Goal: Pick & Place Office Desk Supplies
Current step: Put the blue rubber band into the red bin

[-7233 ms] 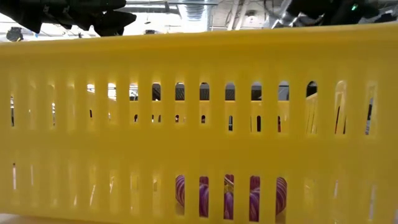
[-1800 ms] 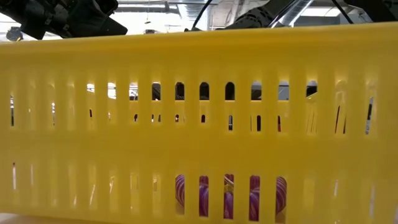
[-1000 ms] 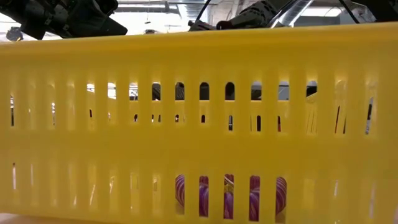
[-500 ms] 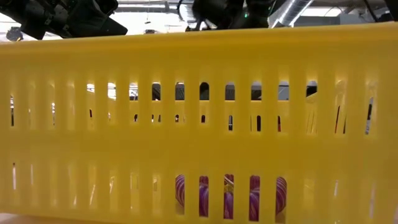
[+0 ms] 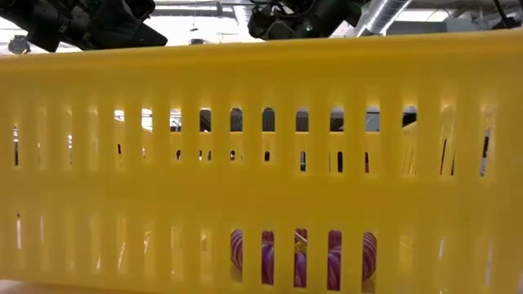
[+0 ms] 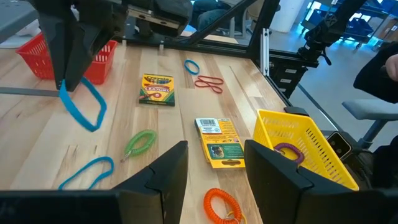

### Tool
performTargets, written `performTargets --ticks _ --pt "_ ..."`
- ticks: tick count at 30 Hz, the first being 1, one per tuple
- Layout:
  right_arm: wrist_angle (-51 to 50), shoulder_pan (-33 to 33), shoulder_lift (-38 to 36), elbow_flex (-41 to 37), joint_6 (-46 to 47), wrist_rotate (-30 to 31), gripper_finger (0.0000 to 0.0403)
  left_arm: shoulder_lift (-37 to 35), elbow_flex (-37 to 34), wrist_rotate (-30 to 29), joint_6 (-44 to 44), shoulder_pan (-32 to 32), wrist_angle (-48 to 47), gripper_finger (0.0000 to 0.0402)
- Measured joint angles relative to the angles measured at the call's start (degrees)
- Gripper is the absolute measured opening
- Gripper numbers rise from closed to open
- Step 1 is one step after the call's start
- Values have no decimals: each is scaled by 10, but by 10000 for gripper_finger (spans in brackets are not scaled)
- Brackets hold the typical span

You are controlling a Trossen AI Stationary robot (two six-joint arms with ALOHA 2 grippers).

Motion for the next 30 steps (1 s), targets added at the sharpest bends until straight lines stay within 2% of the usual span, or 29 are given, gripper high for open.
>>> performTargets --ticks 12,20,30 --pt "13 29 -2 0 -16 0 0 0 0 0 0 0 -1 155" --pt "12 65 -43 0 -68 0 0 0 0 0 0 0 -3 155" --pt "-10 93 -90 0 -76 0 0 0 0 0 9 0 -6 155"
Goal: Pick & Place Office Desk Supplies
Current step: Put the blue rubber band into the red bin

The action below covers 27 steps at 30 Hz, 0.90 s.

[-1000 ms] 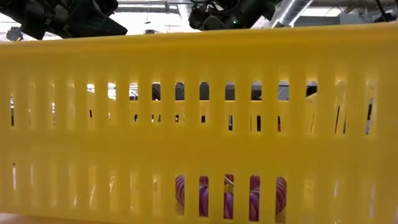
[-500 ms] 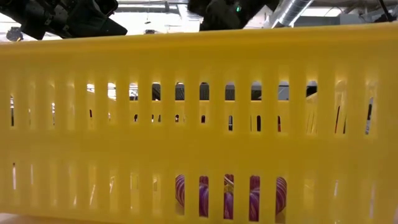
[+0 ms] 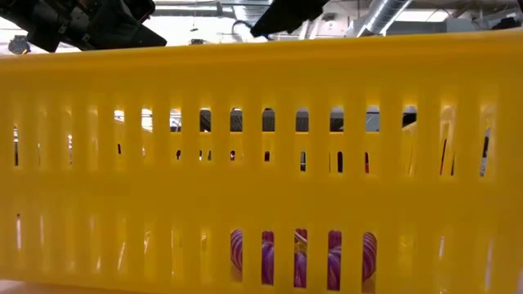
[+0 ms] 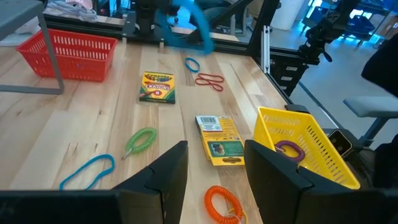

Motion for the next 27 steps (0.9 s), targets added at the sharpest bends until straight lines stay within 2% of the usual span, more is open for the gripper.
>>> performTargets --ticks 5,11,21,27 --pt "-23 10 -38 -6 11 1 0 0 0 0 7 0 0 155" --pt "-13 15 -117 -57 32 11 0 0 0 0 7 0 2 155" --pt "104 46 -290 -200 57 33 0 -1 0 0 7 0 12 155" --pt "126 82 -372 -273 81 101 0 -1 0 0 13 0 24 155"
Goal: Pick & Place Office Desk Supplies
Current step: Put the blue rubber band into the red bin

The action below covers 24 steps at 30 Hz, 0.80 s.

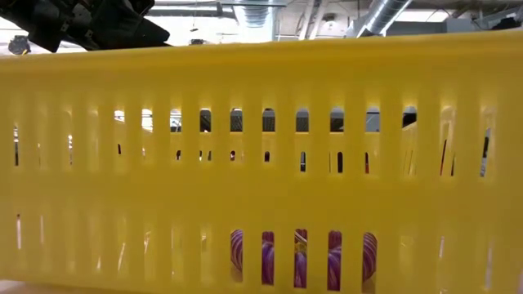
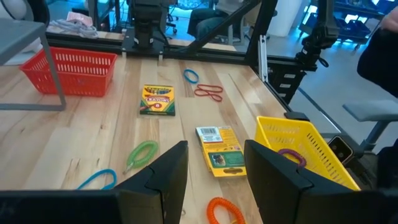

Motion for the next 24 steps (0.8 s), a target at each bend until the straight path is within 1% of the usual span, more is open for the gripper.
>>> performTargets --ticks 8,12,18,24 --pt "50 39 -86 -103 31 79 0 0 0 0 4 0 12 155" --pt "72 47 -117 -145 46 103 0 0 0 0 4 0 14 155" --pt "82 54 -148 -189 70 143 0 0 0 0 4 0 17 155" --pt "97 54 -172 -231 94 164 0 0 0 0 4 0 16 155"
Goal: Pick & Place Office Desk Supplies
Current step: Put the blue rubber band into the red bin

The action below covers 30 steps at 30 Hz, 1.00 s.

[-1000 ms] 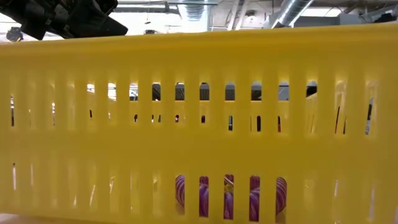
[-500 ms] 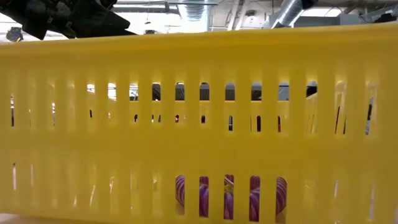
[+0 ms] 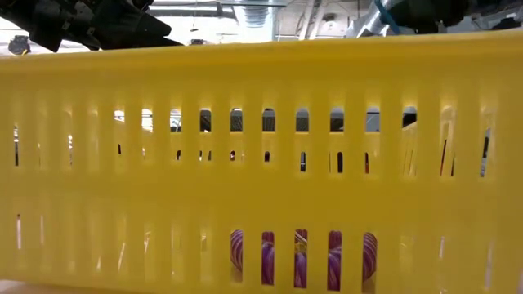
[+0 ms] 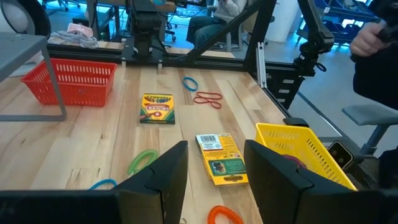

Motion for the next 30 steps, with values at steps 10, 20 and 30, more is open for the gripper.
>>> performTargets --ticks 10,20,30 --pt "12 0 -31 -64 60 57 0 0 0 0 0 0 -1 155" --pt "5 0 -37 -97 108 110 0 0 0 0 -1 0 -1 155" --pt "-42 -2 -36 -118 189 168 0 0 0 0 -2 0 -1 155"
